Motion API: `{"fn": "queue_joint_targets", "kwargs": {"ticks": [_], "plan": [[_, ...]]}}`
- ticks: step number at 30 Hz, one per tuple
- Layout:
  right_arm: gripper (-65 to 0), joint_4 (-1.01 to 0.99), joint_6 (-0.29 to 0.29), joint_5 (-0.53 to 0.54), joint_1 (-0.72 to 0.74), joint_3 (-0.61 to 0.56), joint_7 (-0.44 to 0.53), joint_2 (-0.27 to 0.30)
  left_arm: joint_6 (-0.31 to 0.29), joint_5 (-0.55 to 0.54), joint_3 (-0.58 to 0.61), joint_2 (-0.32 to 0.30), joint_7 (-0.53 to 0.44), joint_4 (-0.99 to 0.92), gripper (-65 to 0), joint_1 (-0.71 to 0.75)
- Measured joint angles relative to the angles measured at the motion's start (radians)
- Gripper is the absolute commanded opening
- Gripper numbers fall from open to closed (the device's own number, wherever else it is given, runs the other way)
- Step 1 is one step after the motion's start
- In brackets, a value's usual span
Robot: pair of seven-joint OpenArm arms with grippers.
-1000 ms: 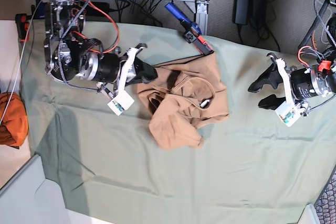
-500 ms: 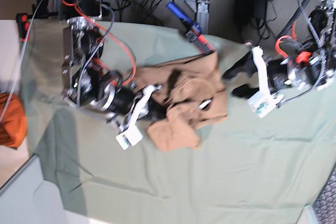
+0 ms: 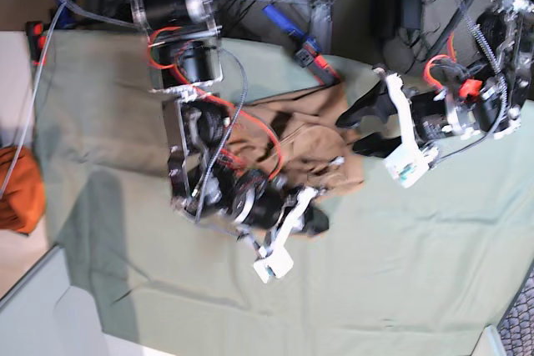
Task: Fold the T-shirt properly
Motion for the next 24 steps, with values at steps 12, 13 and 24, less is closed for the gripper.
{"fn": "queue_joint_targets", "kwargs": {"ticks": [12, 13, 24], "plan": [[-65.0, 0.045, 0.000, 0.041, 0.122, 0.051, -0.135, -0.021, 0.000, -0.006, -0.001, 0.048, 0.000, 0.007, -29.4, 0.000], [-65.0, 0.087, 0.000, 0.080, 0.122, 0.062, -0.170, -0.011, 0.000, -0.005, -0.001, 0.048, 0.000, 0.007, -29.4, 0.001], [-65.0, 0.251, 0.002, 0.364, -0.066, 0.066, -0.326, 0.226, 0.000, 0.061, -0.006, -0.056, -0.006, 0.008, -29.4, 0.001]]}}
